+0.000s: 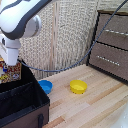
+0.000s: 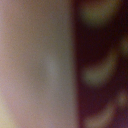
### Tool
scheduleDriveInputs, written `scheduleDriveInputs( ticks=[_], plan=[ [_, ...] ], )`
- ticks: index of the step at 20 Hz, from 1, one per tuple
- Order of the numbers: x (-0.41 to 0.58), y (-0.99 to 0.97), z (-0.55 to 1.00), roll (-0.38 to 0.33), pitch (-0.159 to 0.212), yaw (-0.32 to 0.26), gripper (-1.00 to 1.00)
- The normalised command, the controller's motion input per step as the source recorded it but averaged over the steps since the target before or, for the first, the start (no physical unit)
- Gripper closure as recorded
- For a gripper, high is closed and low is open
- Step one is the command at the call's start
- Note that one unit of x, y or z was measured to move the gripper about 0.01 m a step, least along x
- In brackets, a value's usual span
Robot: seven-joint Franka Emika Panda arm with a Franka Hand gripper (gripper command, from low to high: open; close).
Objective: Kindly direct your grabber toward the cereal bar. Delicately grip the cereal bar using your grabber. Transport the clutched cereal bar to the rear part of the organizer. Set the cereal bar down and place it in the rear section of the organizer.
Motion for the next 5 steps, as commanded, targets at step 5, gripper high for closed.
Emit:
scheduleDriveInputs(
  ticks=[5],
  plan=[
    [0.234, -0.15, 0.11, -0.003, 0.027, 0.015, -1.0]
  ],
)
